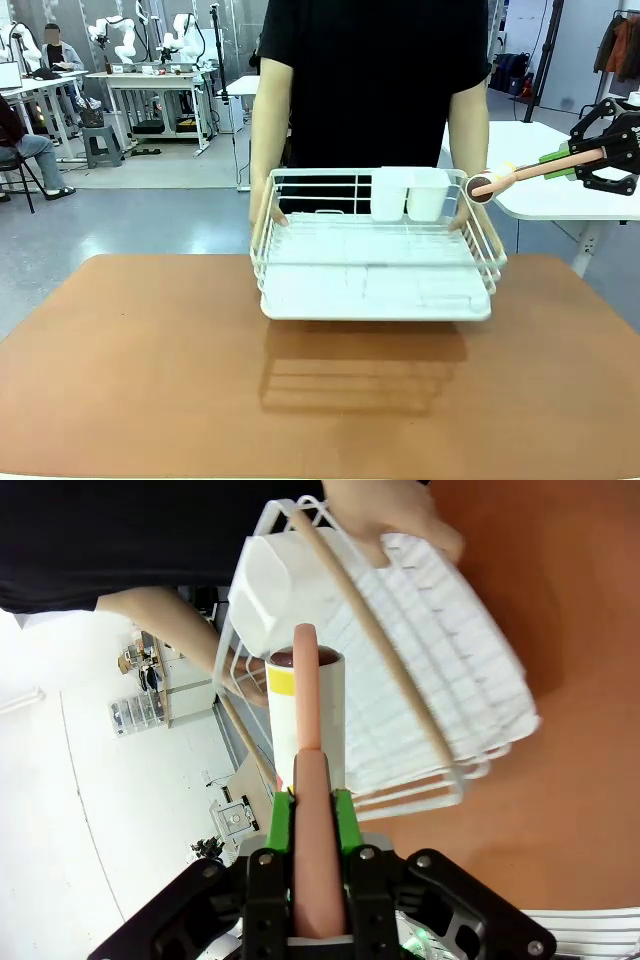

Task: Clean the table.
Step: Clean the table with the Lint Roller when the human lifts the Dish drying rack.

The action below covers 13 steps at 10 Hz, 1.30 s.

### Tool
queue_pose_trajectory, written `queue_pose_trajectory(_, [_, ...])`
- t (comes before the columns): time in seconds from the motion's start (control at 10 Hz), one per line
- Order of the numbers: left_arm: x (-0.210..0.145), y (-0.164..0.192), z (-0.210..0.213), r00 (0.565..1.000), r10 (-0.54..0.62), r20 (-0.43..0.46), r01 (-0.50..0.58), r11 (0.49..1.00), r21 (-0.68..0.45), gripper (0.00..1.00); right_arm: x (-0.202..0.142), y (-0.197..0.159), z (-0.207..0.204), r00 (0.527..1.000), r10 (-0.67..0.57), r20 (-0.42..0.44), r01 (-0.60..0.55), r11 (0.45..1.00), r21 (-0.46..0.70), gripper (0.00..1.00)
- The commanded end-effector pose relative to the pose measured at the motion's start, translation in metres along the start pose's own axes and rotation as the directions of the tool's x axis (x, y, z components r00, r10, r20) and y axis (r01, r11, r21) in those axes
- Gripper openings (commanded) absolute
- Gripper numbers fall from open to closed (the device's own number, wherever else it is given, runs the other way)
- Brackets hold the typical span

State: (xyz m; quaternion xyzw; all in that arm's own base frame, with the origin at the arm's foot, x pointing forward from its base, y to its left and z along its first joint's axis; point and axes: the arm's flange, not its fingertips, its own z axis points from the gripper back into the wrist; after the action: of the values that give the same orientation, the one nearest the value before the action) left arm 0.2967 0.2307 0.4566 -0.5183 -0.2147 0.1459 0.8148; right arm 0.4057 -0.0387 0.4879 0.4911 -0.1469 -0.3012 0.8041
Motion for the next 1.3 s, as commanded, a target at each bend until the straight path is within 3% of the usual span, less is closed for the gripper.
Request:
queue_pose_trajectory(0.0, [0.000,-0.002,0.003,1.000,-0.021,0.004,0.021,0.999,-0.026,1.00,-0.001,0.001,0.000,1.000,0.002,-0.006,-0.002,1.000,0.002,0.00])
queue_pose_trajectory(0.2, [0.000,-0.002,0.003,1.000,-0.021,0.004,0.021,0.999,-0.026,1.00,-0.001,0.001,0.000,1.000,0.002,-0.006,-0.002,1.000,0.002,0.00])
queue_pose_trajectory(0.3, [0.000,-0.002,0.003,1.000,-0.021,0.004,0.021,0.999,-0.026,1.00,0.000,0.000,0.000,1.000,0.000,0.000,0.000,1.000,0.000,0.21])
queue_pose_trajectory(0.6, [0.000,-0.002,0.003,1.000,-0.021,0.004,0.021,0.999,-0.026,1.00,0.004,0.019,0.026,0.991,0.136,0.018,-0.134,0.989,-0.066,0.21])
queue_pose_trajectory(0.8, [0.000,-0.002,0.003,1.000,-0.021,0.004,0.021,0.999,-0.026,1.00,0.013,0.039,0.039,0.960,0.254,-0.114,-0.271,0.947,-0.173,0.21])
queue_pose_trajectory(0.9, [0.000,-0.002,0.003,1.000,-0.021,0.004,0.021,0.999,-0.026,1.00,0.029,0.058,0.036,0.919,0.344,-0.195,-0.383,0.895,-0.227,0.21])
queue_pose_trajectory(1.1, [0.000,-0.002,0.003,1.000,-0.021,0.004,0.021,0.999,-0.026,1.00,0.067,0.076,0.014,0.788,0.478,-0.388,-0.584,0.780,-0.226,0.21])
queue_pose_trajectory(1.2, [0.000,-0.002,0.003,1.000,-0.021,0.004,0.021,0.999,-0.026,1.00,0.080,0.070,-0.008,0.761,0.484,-0.432,-0.611,0.760,-0.223,0.21])
